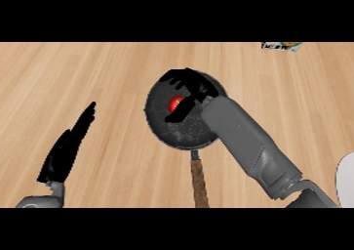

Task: Pick the tomato from the plate and place it in the pan

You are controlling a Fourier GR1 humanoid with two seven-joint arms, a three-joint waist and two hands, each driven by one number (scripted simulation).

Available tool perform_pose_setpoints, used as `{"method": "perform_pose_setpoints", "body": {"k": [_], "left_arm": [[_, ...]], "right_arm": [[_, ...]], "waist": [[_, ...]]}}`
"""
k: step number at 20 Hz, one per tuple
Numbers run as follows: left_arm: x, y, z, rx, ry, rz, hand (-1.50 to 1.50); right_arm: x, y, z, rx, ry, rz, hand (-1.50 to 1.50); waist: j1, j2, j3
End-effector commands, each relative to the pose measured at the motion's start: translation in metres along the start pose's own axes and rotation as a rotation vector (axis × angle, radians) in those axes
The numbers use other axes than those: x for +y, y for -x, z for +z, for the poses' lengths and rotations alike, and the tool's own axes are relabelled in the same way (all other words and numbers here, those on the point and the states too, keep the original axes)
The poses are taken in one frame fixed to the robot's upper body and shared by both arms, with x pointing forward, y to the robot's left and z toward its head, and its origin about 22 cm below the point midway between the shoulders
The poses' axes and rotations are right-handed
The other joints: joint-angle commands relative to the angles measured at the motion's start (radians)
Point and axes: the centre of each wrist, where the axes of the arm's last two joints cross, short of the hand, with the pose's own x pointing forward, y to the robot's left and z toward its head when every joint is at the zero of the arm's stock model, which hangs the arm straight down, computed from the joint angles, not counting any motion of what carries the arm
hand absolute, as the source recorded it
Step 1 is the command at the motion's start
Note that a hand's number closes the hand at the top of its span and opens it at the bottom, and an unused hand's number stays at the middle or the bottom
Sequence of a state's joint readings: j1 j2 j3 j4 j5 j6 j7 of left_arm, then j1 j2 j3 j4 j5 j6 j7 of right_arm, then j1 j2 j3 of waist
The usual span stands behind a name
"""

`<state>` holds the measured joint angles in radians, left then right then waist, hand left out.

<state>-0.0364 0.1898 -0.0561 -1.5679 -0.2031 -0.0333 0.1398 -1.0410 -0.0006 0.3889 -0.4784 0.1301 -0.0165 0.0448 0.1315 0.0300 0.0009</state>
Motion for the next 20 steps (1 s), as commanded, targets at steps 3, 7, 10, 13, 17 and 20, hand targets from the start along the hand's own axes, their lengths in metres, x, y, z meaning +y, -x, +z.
{"method": "perform_pose_setpoints", "body": {"k": [3,7,10,13,17,20], "left_arm": [[0.000,0.006,-0.001,-0.002,0.001,0.016,0.00],[-0.005,0.012,0.007,0.022,0.000,0.000,0.00],[0.011,0.004,0.009,0.027,-0.017,0.001,0.00],[0.011,0.018,0.013,0.043,-0.050,0.013,0.00],[0.021,0.015,0.009,0.041,-0.070,0.031,0.00],[0.024,0.001,0.014,0.029,-0.085,0.002,0.00]], "right_arm": [[-0.004,-0.005,0.001,-0.104,0.201,-0.208,-1.50],[-0.017,-0.013,-0.004,-0.074,0.331,-0.284,-1.50],[-0.030,-0.016,-0.007,-0.056,0.452,-0.376,-1.50],[-0.056,0.019,0.001,-0.033,0.519,-0.416,-1.50],[-0.095,0.051,0.017,-0.080,0.550,-0.465,-1.50],[-0.122,0.060,0.026,-0.108,0.570,-0.416,-1.50]], "waist": [[0.006,0.002,0.000],[-0.019,-0.003,-0.001],[-0.037,-0.006,0.000],[-0.066,-0.005,0.000],[-0.084,-0.009,0.000],[-0.084,-0.014,0.000]]}}
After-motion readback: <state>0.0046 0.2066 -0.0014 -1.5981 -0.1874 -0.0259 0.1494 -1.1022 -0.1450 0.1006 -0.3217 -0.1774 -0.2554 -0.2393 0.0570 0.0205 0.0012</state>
